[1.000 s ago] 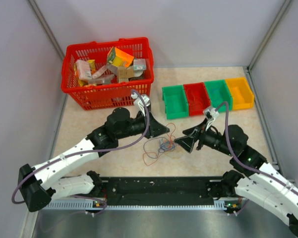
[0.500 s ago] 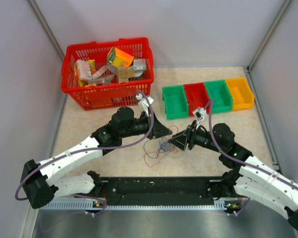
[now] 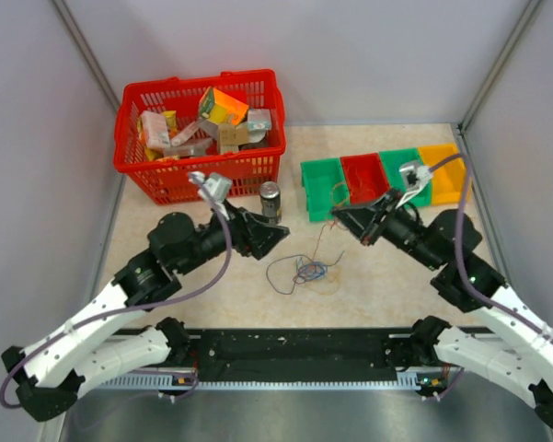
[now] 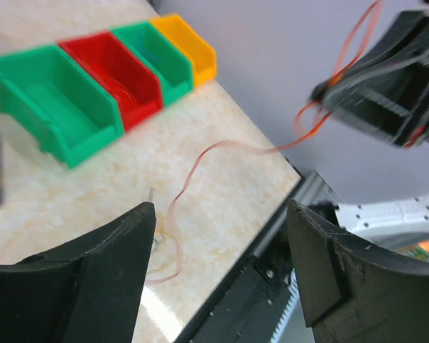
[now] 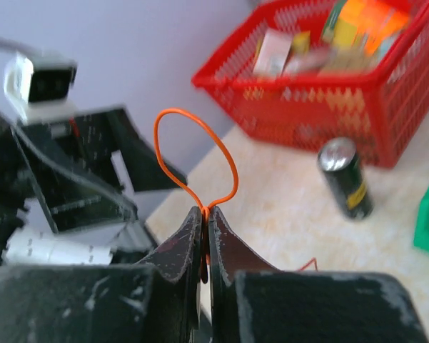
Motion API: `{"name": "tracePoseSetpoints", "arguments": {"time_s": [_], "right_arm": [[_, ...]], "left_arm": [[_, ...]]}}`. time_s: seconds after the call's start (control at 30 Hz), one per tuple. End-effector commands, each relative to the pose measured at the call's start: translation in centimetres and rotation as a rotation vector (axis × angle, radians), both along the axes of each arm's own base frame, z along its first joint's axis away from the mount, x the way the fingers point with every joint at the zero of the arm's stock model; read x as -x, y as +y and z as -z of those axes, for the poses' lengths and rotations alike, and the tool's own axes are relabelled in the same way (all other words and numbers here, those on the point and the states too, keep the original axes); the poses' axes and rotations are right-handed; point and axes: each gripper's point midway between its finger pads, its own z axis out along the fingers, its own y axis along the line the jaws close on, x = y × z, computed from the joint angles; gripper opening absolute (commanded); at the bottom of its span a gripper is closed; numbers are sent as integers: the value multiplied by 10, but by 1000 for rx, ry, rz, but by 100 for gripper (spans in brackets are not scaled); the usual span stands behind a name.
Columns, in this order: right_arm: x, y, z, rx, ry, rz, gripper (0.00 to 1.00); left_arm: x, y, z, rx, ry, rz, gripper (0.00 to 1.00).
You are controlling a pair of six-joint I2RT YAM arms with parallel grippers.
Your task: Untangle the cables
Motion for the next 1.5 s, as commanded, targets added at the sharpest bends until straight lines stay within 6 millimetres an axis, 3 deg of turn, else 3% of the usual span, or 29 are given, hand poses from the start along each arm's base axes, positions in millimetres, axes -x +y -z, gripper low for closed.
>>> {"name": "tracePoseSetpoints", "arguments": {"time_s": [0.0, 0.07, 0.17, 0.4, 0.47, 0.7, 0.8, 0.97, 1.07, 1.2, 1.33, 1.4, 1.47], "right_arm": [[-27, -34, -76, 14, -142, 242, 0], [-41, -49, -105, 53, -166, 336, 0], [-62, -63, -133, 101, -182, 428, 0], [-117, -92, -165, 103, -202, 578, 0], [-129, -90, -173, 61, -175, 537, 0], [-98, -64, -235, -132, -241, 308, 0], [-85, -54, -239, -174, -230, 223, 0], [-67, -42, -232, -245, -158, 107, 0], [-49, -41, -239, -279, -161, 52, 0], [-25, -50, -262, -289, -209, 45, 0], [-4, -67, -291, -272, -288, 100, 0], [-6, -78, -298, -256, -302, 172, 0], [-13, -86, -299, -241, -299, 239, 0]], "left_arm": [[-17, 46, -10, -26, -107, -217, 79], [-15, 51, -1, -34, -107, -226, 80], [-13, 55, 12, -54, -88, -232, 81], [-6, 40, 43, -86, -42, -153, 82], [-6, 35, 54, -104, -25, -126, 82], [2, 5, 96, -104, 70, -2, 78], [-5, -14, 115, -82, 103, 31, 73], [-29, -59, 173, -192, 241, 86, 77], [-47, -80, 205, -261, 309, 83, 77], [-50, -97, 238, -278, 386, 120, 60], [-57, -77, 275, -343, 453, 3, 33], [-56, -68, 281, -354, 470, -27, 19], [-52, -61, 282, -353, 471, -39, 11]]}}
